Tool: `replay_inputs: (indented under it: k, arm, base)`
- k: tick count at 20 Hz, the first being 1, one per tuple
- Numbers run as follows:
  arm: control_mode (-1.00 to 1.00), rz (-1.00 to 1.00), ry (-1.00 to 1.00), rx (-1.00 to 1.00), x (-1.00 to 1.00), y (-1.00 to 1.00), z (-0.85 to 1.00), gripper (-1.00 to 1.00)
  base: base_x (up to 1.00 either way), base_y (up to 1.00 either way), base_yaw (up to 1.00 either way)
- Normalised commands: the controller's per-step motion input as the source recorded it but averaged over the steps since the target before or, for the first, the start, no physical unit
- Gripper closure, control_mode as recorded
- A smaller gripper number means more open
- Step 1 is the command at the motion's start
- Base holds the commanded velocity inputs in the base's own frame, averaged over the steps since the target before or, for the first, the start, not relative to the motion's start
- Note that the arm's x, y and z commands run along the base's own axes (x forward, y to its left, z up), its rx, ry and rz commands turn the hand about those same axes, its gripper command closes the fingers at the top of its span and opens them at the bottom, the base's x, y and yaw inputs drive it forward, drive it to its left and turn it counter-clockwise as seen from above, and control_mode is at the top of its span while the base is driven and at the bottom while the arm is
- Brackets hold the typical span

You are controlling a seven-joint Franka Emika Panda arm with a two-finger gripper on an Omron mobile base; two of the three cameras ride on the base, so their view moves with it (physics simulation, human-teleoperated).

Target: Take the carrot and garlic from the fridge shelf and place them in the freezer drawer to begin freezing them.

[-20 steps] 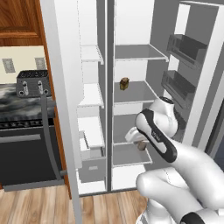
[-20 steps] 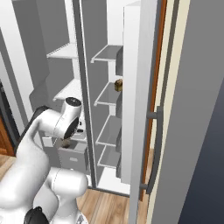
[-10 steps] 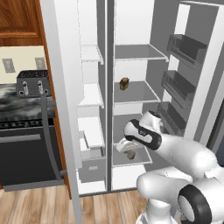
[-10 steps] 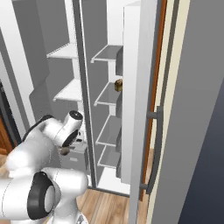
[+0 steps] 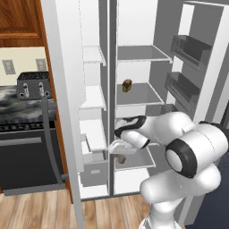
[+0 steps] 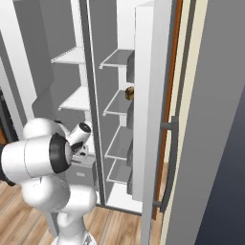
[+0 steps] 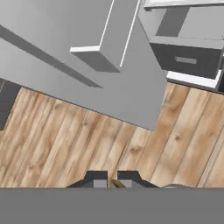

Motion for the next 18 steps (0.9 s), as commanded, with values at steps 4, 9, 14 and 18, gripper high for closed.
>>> replay_inputs:
  k: [4, 9, 14, 18]
  arm:
    - [-1.00, 0.00, 0.14, 0.03, 0.42, 0.34, -0.46, 1.00]
    - [-1.00, 0.00, 0.09, 0.00, 0.27, 0.22, -0.50, 1.00]
    - [-1.00, 0.00, 0.06, 0.00, 0.25, 0.17, -0.35, 1.00]
    - [-1.00, 0.00, 0.04, 0.00, 0.33, 0.05, -0.23, 1.00]
  base:
    - [0.00, 0.00, 0.00]
    - [0.00, 0.00, 0.00]
    - [0.00, 0.00, 0.00]
    - [0.00, 0.00, 0.00]
